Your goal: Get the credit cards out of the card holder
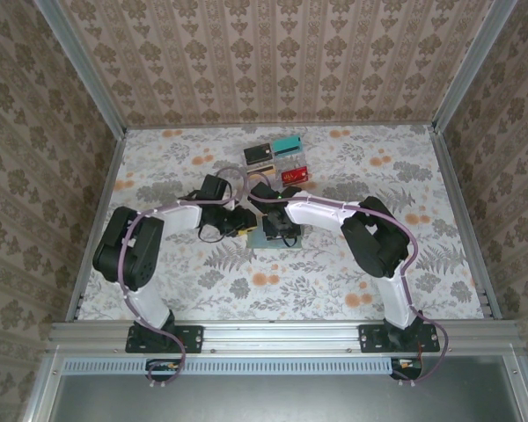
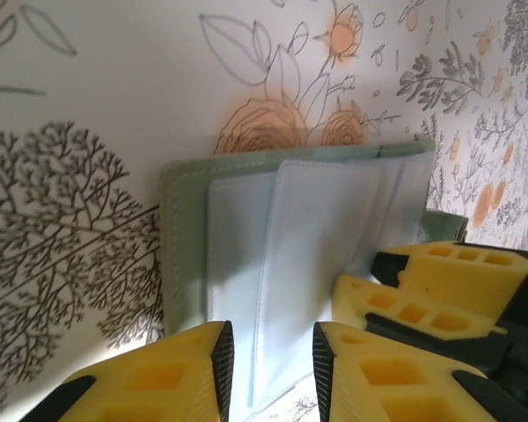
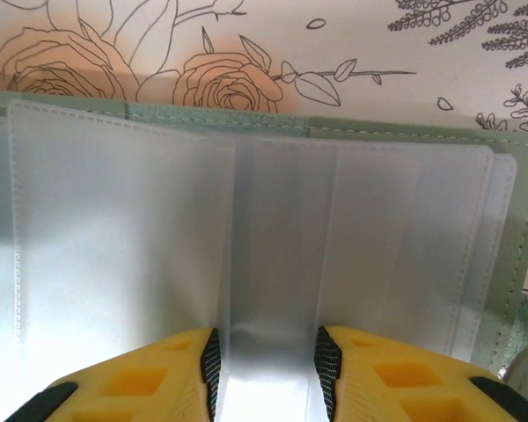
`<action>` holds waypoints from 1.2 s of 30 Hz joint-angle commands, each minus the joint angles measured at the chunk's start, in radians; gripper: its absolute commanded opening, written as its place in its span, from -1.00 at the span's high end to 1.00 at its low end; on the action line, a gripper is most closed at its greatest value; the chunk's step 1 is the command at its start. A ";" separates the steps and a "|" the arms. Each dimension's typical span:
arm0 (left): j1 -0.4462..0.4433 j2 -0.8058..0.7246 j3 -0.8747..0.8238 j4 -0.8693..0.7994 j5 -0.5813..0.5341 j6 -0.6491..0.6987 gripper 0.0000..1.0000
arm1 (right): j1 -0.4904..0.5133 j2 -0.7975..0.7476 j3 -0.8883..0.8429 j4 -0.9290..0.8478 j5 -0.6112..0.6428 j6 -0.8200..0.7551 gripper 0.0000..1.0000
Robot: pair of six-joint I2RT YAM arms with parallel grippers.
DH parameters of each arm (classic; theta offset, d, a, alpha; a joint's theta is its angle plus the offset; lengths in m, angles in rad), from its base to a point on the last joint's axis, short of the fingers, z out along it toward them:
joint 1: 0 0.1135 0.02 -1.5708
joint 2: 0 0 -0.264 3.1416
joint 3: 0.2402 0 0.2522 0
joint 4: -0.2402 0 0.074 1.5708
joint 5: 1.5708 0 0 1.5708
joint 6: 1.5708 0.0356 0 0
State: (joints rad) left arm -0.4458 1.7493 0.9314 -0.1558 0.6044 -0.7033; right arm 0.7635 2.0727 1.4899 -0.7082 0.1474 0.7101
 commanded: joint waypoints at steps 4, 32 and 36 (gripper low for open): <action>-0.004 0.044 0.042 -0.017 0.031 0.014 0.38 | -0.014 0.032 -0.055 -0.019 -0.021 0.018 0.30; -0.071 0.091 0.068 0.187 0.230 -0.052 0.36 | -0.124 -0.400 -0.342 0.333 -0.110 0.095 0.19; -0.100 0.117 0.093 0.246 0.258 -0.081 0.26 | -0.163 -0.478 -0.405 0.336 -0.076 0.111 0.10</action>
State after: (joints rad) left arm -0.5251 1.8393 0.9890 0.0139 0.8021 -0.7517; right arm 0.6224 1.6379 1.1271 -0.3908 0.0216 0.7944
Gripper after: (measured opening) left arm 0.365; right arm 0.445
